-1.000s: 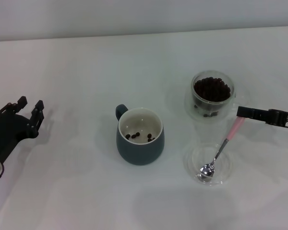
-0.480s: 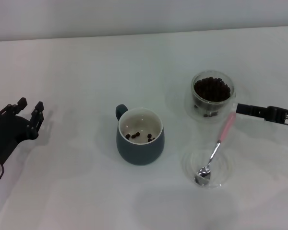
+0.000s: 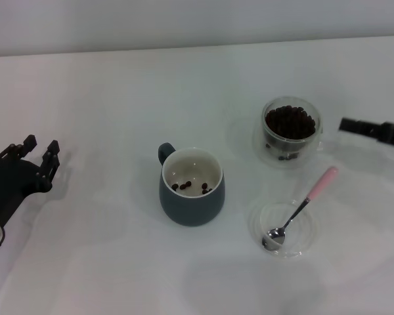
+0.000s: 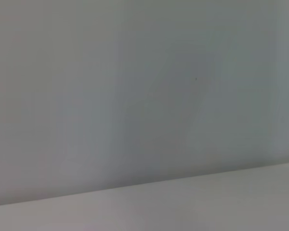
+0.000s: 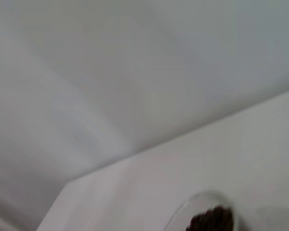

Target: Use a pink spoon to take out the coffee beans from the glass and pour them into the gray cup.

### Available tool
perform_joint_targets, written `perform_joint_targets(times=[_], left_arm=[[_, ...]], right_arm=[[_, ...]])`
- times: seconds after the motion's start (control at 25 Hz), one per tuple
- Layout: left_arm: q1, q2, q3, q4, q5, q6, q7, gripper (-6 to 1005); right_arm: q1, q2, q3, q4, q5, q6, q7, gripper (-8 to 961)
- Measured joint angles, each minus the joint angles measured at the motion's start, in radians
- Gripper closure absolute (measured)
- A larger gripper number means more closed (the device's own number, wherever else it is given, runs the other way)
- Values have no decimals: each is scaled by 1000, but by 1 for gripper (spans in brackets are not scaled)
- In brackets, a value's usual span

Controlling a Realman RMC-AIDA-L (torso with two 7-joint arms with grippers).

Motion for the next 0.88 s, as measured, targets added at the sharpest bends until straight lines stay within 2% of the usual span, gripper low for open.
perform_joint_targets(times=[0.32, 0.44, 0.64, 0.76, 0.88], left_arm=[[-1, 0, 0, 2, -4, 0, 0, 586], [-2, 1, -2, 2, -6, 0, 0, 587], [-5, 3, -2, 2, -10, 0, 0, 587], [-6, 4, -2, 2, -25, 0, 0, 587], [-6, 6, -2, 2, -39, -2, 0, 586]], right_arm=[[-21, -33, 178, -6, 0, -11, -82, 718], [-35, -33, 250, -20, 1, -11, -172, 705], [-43, -9, 345, -31, 1, -19, -381, 684], [-44, 20, 414, -31, 1, -20, -514, 672], [-41, 59, 502, -25, 2, -32, -659, 659]])
